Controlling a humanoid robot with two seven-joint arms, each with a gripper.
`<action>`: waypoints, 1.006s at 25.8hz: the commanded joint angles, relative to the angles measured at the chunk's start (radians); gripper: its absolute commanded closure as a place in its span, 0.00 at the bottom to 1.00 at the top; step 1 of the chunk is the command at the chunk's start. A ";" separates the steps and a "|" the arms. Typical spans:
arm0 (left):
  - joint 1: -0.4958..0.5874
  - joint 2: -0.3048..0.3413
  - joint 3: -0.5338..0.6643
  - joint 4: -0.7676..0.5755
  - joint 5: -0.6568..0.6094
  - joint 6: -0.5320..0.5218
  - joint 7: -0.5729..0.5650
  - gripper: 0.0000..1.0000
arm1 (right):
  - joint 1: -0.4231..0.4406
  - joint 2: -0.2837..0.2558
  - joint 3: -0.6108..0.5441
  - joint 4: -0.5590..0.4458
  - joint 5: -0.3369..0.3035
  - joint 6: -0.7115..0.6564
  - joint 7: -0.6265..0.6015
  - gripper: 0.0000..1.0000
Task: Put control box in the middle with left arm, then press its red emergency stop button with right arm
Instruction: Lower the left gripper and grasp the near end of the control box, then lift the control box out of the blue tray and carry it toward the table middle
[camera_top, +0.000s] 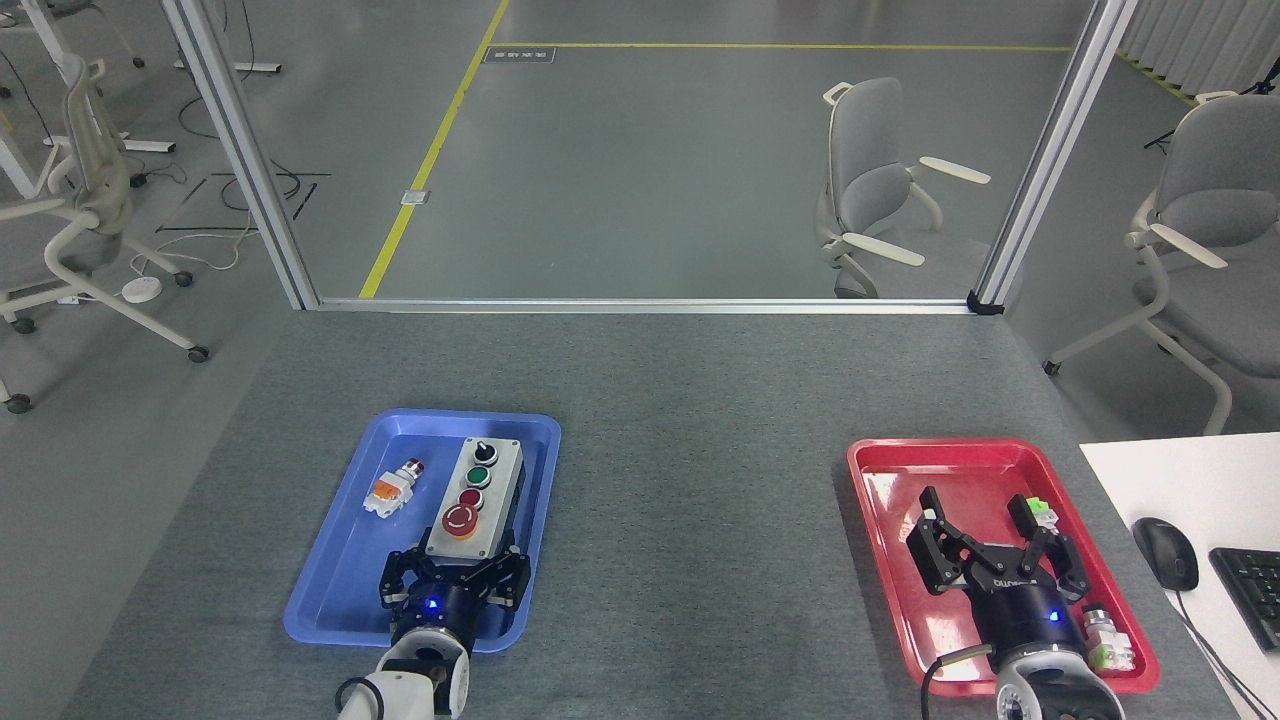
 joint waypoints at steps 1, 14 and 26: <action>-0.035 -0.001 0.000 0.050 0.009 -0.003 0.001 0.07 | 0.000 0.001 -0.001 0.000 0.001 0.000 0.000 0.01; -0.052 0.029 -0.003 0.033 0.007 -0.080 0.006 1.00 | -0.003 0.001 -0.001 0.000 0.000 0.000 0.000 0.01; 0.111 0.019 -0.022 -0.372 0.082 -0.075 -0.005 1.00 | -0.005 0.001 -0.001 0.000 0.000 0.000 0.000 0.01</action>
